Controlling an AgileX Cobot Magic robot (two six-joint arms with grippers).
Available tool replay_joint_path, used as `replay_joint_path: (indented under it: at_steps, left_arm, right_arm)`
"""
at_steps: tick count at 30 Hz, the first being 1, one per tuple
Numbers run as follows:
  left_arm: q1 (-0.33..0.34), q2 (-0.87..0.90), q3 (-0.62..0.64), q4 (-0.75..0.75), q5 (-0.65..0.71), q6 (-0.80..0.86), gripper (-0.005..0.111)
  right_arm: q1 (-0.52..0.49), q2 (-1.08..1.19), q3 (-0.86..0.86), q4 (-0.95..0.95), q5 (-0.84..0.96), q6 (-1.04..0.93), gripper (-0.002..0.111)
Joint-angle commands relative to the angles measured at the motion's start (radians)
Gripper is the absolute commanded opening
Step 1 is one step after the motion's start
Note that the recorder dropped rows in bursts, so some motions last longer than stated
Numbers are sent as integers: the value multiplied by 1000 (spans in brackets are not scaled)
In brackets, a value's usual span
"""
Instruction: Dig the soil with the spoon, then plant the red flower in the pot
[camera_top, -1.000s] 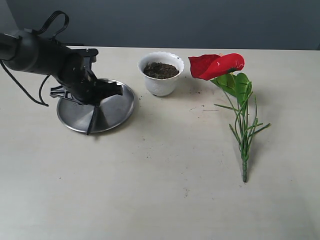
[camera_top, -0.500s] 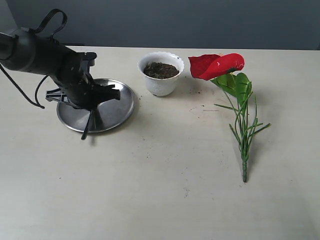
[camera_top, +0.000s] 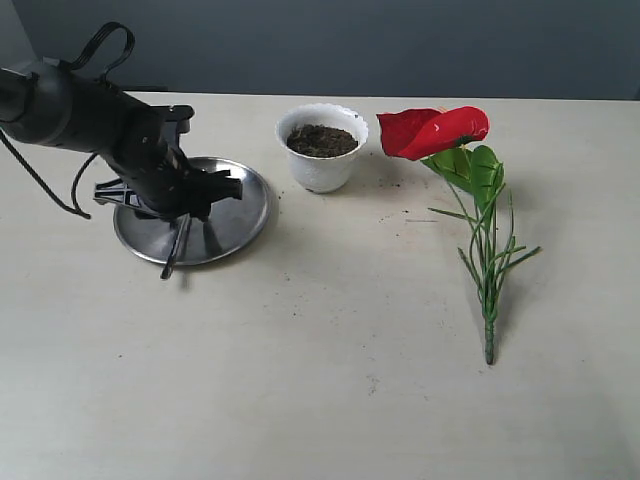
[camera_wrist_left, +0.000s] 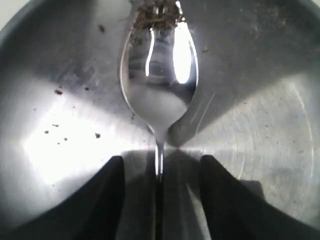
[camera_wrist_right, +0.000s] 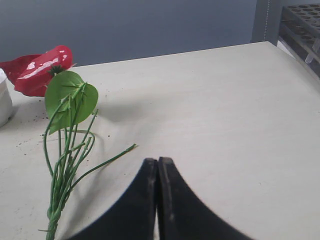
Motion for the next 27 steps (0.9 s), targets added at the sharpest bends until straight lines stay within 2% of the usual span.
replay_joint_path:
  at_steps: [1,6,8,11,15,27]
  left_arm:
    - [-1,-63,-2,-7,102,-2,52]
    - [-1,-210,-3,66,209,0,50]
    - [-1,-278,-3,121,238,0,33]
    - [-1,-387,-3,184,277,0,0]
    - [-1,-516,-3,235,303,6,0]
    - [-1,-802,0,244,295,6,0]
  right_arm:
    - [0,-4,2,-4,-10,-1,0]
    - [0,-4,2,-4,-10,-1,0]
    - [0,-4,2,-4,-10,-1,0]
    - [0,-4,2,-4,-10,-1,0]
    - [0,-4,2,-4,-10,-1,0]
    - [0,-4,2,-4,-10,-1,0]
